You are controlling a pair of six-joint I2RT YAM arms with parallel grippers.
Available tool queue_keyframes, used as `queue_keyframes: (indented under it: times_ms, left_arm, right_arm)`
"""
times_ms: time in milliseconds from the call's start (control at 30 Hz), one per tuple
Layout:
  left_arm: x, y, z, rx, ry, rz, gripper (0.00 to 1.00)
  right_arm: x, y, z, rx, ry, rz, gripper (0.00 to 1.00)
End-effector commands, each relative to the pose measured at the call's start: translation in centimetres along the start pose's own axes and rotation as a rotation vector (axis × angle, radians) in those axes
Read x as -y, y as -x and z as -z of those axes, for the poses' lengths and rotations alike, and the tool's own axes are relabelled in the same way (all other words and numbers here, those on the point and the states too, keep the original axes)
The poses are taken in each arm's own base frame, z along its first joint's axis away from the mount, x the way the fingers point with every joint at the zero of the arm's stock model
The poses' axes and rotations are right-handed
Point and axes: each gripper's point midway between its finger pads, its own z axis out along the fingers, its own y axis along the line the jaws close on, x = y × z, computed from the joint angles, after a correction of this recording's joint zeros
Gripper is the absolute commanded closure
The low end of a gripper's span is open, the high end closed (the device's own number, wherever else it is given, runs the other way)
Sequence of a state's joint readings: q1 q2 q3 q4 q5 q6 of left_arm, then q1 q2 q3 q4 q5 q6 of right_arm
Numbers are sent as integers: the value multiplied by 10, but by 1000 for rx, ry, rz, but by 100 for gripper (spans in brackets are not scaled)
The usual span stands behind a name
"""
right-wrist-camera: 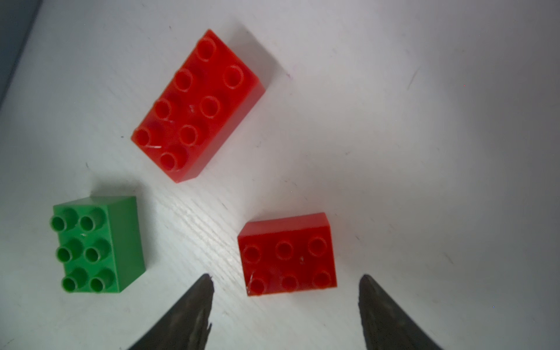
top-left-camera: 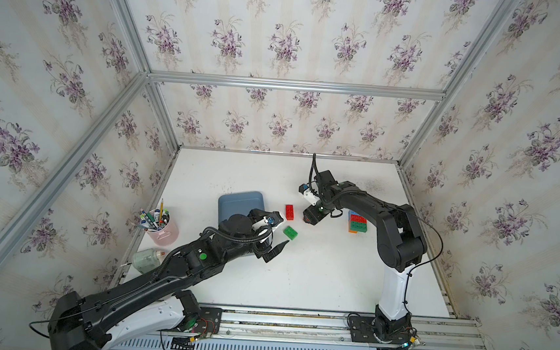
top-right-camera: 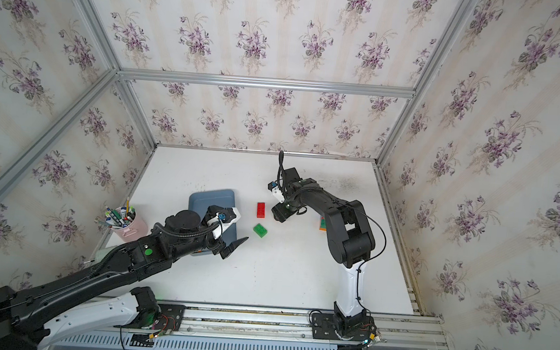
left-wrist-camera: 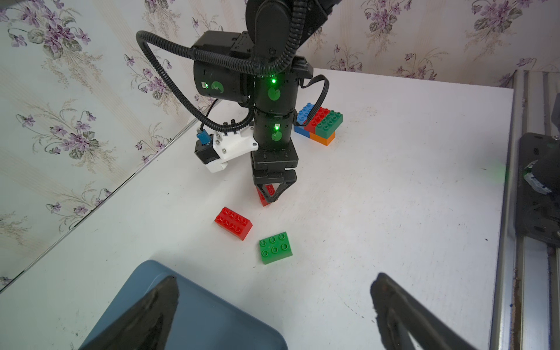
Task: Assemble a rectangle with lego
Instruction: Adjust the lego brick at the center of the board, then assemble the lego brick with the lego brick.
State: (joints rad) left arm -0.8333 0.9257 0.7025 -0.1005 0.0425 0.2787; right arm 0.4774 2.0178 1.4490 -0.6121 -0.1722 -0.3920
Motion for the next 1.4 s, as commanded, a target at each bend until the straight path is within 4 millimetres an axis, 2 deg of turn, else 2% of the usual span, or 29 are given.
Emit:
queue_keyframes:
  times_ms: [0,467,567,767,967,1167,1367]
  left_arm:
    - [-4,7,0,24,21,-5,0]
    - [-6,5,-1,14,31,-4,0]
    - [-6,5,-1,13,33,-3,0]
    - [-7,5,-1,11,35,0,0]
    - [-11,6,1,13,59,-1,0]
    - [-35,8,8,10,192,19,0]
    - [-54,9,18,1,303,31,0]
  right_arm:
    - [3,3,-6,-2,-12,-9,25]
    - [13,-8,-18,-69,-64,-77,39]
    - [15,-6,-19,-74,-71,-109,46]
    - [20,-3,-23,-98,-88,-184,53]
    - [26,15,-9,-45,-108,-307,55]
    - [25,43,7,34,-81,-525,60]
    - [1,69,5,66,-12,-637,62]
